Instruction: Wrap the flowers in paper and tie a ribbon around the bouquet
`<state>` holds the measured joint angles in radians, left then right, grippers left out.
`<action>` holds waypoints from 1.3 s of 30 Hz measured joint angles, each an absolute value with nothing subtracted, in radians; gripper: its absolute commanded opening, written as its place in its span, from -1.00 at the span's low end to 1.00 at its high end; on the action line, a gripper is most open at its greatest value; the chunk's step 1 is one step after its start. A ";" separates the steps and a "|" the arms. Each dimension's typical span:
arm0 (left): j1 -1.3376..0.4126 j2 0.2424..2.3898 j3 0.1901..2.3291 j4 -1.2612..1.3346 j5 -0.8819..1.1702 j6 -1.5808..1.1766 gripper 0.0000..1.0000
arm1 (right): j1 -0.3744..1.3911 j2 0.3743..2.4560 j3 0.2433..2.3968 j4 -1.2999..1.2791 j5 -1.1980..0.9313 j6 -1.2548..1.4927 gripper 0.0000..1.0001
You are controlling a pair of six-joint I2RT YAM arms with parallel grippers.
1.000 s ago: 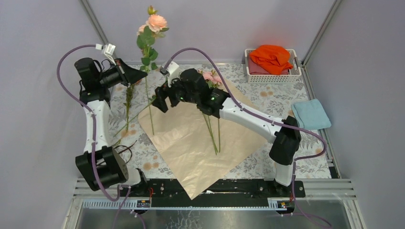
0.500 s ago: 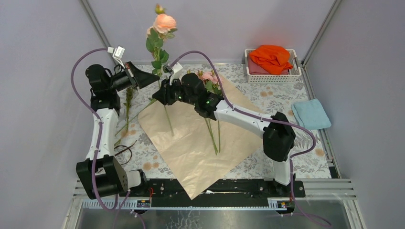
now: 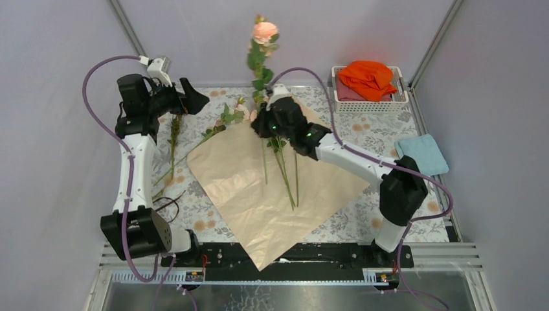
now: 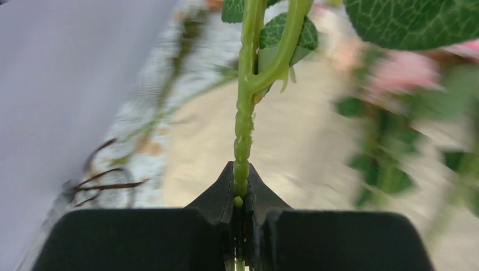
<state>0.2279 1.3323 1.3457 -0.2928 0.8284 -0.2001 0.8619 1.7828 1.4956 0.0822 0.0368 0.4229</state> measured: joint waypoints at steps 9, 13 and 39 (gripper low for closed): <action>0.293 1.623 1.292 -0.501 0.212 0.200 0.97 | 0.667 1.819 1.351 -0.194 0.154 0.468 -0.44; 0.342 1.788 1.287 -0.506 0.097 0.237 0.97 | 0.664 1.903 1.374 -0.279 0.179 0.462 0.08; 0.488 1.909 1.389 -0.408 0.318 0.036 -1.00 | 0.678 1.746 1.469 -0.429 0.270 0.310 0.39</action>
<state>0.4877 1.9087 1.3888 -0.4084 0.3176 0.0360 0.6777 1.7462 1.4689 -0.4286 0.2703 0.3103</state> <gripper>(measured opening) 0.013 0.633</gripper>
